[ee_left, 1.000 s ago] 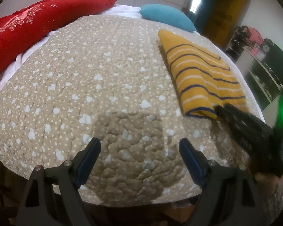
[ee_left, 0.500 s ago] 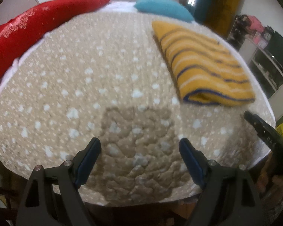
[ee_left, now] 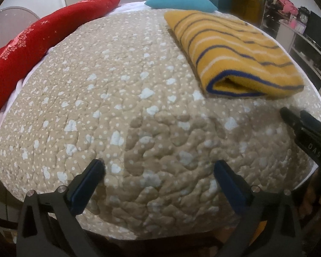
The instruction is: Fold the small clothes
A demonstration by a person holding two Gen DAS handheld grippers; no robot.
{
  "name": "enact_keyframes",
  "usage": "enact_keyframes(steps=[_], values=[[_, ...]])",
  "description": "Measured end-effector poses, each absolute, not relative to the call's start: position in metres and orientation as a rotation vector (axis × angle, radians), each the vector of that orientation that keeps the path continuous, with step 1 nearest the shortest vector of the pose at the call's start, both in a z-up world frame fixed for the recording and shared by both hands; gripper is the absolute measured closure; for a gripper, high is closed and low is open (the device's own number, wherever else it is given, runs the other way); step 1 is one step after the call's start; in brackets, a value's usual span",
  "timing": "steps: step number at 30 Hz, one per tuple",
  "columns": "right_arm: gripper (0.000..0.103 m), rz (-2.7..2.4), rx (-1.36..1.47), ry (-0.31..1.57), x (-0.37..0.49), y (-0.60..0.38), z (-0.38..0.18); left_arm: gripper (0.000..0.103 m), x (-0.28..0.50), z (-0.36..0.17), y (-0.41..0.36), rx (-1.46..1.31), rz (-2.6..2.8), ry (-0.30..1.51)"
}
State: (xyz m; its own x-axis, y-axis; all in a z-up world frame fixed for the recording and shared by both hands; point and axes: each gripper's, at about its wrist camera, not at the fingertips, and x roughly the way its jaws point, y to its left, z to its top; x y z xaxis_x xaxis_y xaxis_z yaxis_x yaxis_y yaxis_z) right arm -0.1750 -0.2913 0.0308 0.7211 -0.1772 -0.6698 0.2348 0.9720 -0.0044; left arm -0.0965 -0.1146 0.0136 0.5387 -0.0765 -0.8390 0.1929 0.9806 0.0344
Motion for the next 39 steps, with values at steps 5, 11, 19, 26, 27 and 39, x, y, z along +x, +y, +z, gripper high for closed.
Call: enact_keyframes(steps=[5,11,19,26,27,39], values=[[0.021,-0.250,0.044,0.715,-0.175,-0.286,0.027,0.000,-0.098,0.014,-0.115,0.132,-0.149,0.992],[0.019,-0.259,0.029,0.687,-0.178,-0.284,0.025,0.000,-0.100,0.014,-0.117,0.137,-0.136,0.990],[0.017,-0.274,0.012,0.657,-0.182,-0.277,0.019,0.000,-0.100,0.013,-0.117,0.132,-0.128,0.984],[0.016,-0.274,0.020,0.645,-0.185,-0.275,0.018,0.000,-0.101,0.012,-0.116,0.129,-0.126,0.981],[0.015,-0.273,0.021,0.644,-0.185,-0.275,0.018,0.000,-0.101,0.012,-0.116,0.130,-0.126,0.980],[0.014,-0.284,0.004,0.635,-0.186,-0.271,0.018,0.000,-0.101,0.013,-0.116,0.131,-0.128,0.980]])
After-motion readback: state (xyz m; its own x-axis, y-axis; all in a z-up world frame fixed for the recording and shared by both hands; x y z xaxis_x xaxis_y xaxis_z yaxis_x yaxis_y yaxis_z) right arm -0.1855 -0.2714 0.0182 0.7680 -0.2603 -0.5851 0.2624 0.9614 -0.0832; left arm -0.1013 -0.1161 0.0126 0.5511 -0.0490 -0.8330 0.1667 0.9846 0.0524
